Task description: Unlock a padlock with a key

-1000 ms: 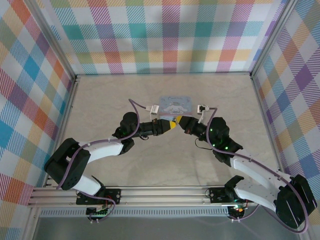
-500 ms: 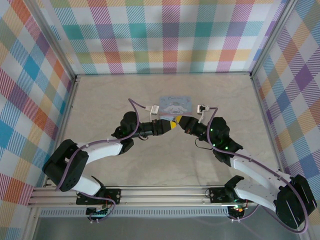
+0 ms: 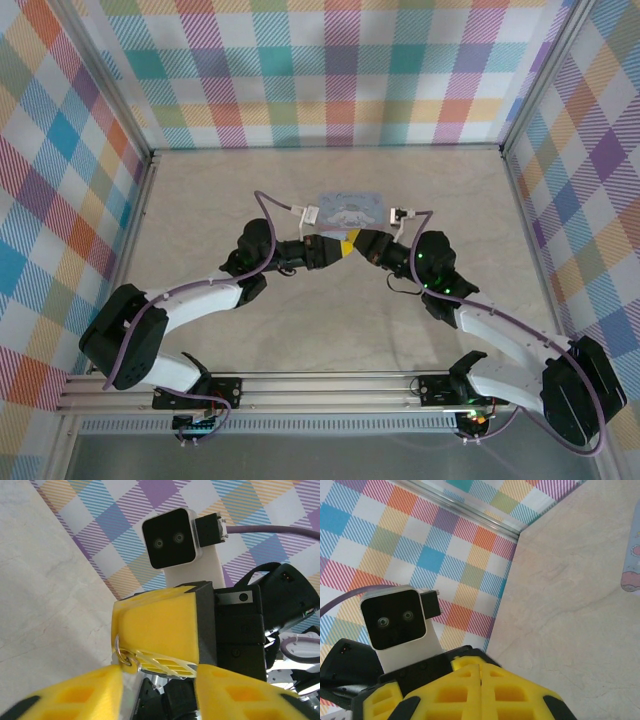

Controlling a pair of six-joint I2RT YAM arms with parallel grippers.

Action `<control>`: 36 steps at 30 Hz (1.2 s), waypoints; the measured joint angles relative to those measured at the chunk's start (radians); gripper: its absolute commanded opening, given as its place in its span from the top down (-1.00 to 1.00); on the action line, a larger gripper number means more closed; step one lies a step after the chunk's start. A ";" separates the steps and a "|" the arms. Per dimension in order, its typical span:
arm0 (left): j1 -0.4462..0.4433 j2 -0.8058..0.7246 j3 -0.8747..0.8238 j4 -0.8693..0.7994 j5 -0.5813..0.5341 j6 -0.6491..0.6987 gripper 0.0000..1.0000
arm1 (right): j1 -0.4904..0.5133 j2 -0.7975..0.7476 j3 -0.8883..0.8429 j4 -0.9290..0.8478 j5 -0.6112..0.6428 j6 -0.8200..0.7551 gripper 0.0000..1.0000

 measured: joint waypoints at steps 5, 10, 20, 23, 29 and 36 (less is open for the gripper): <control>0.000 0.000 0.003 -0.035 0.007 0.016 -0.04 | -0.011 -0.011 -0.001 0.009 -0.004 0.015 1.00; 0.000 0.000 0.003 -0.044 -0.010 0.022 -0.06 | -0.012 -0.005 -0.001 0.019 -0.026 0.040 1.00; 0.000 -0.030 0.002 -0.063 -0.080 0.107 -0.08 | -0.019 0.022 -0.001 0.074 -0.072 0.113 1.00; -0.002 -0.049 0.002 -0.066 -0.090 0.130 -0.09 | -0.019 0.024 -0.001 0.093 -0.082 0.128 1.00; -0.025 -0.052 0.006 -0.090 -0.075 0.151 0.05 | -0.023 0.044 -0.001 0.129 -0.090 0.159 1.00; -0.032 -0.034 0.043 -0.134 -0.027 0.158 0.87 | -0.032 0.047 -0.001 0.130 -0.089 0.164 1.00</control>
